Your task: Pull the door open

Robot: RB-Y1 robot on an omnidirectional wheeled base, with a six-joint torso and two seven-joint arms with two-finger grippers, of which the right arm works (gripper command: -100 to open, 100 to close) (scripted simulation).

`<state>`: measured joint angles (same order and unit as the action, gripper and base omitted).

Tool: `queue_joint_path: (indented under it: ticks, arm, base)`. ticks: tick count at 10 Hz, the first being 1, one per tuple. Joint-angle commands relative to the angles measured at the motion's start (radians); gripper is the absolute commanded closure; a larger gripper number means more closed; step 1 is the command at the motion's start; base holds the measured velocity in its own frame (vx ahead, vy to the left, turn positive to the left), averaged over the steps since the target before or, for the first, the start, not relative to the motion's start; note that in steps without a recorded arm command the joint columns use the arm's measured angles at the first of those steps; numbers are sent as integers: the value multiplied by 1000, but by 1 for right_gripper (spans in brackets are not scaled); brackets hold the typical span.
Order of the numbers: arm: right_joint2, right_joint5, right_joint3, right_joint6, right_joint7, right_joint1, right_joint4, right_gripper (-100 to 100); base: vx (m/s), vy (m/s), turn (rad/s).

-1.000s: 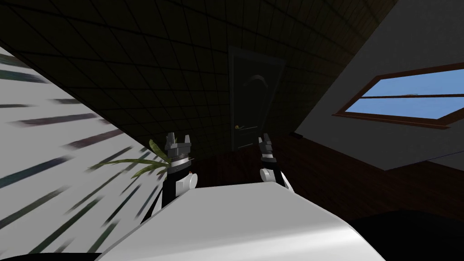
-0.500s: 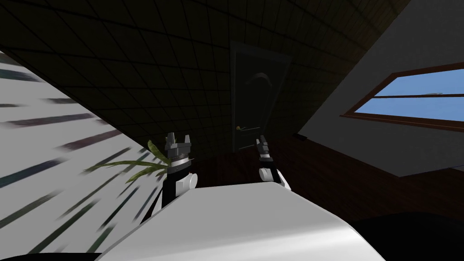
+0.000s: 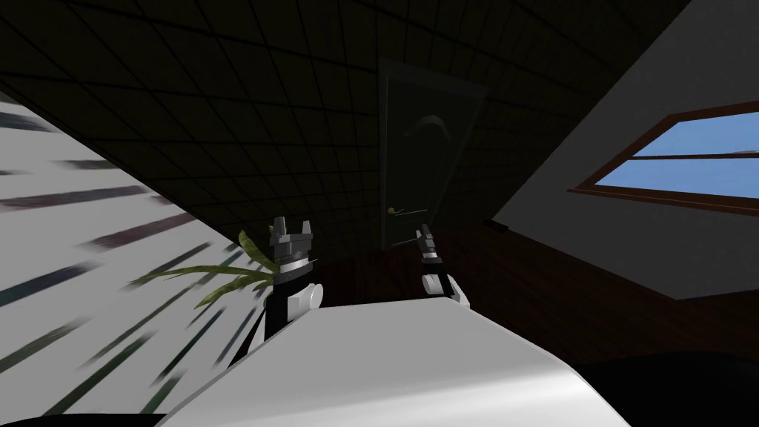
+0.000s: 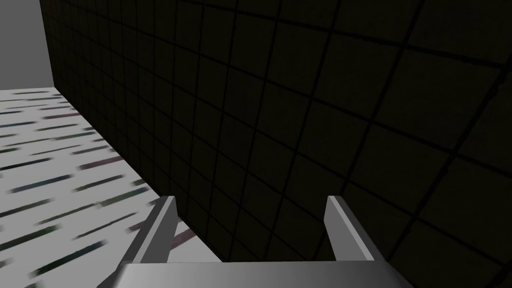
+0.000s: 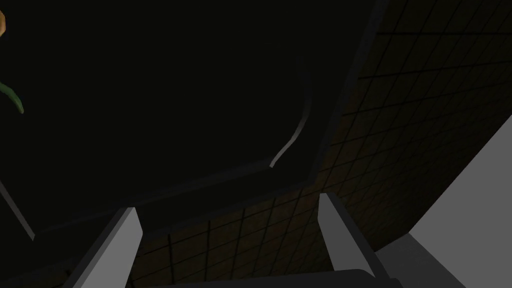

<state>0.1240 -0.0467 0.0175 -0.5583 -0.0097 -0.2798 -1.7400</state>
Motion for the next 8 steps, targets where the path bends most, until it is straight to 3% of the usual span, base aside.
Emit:
queue_joint_path:
  ticks: [1, 8]
  arm:
    - [13, 7, -2, -6, -18, 19, 48, -100]
    - [49, 35, -3, -36, -69, 93, 227, -100]
  base:
    - [70, -8, 58]
    - [73, -5, 31]
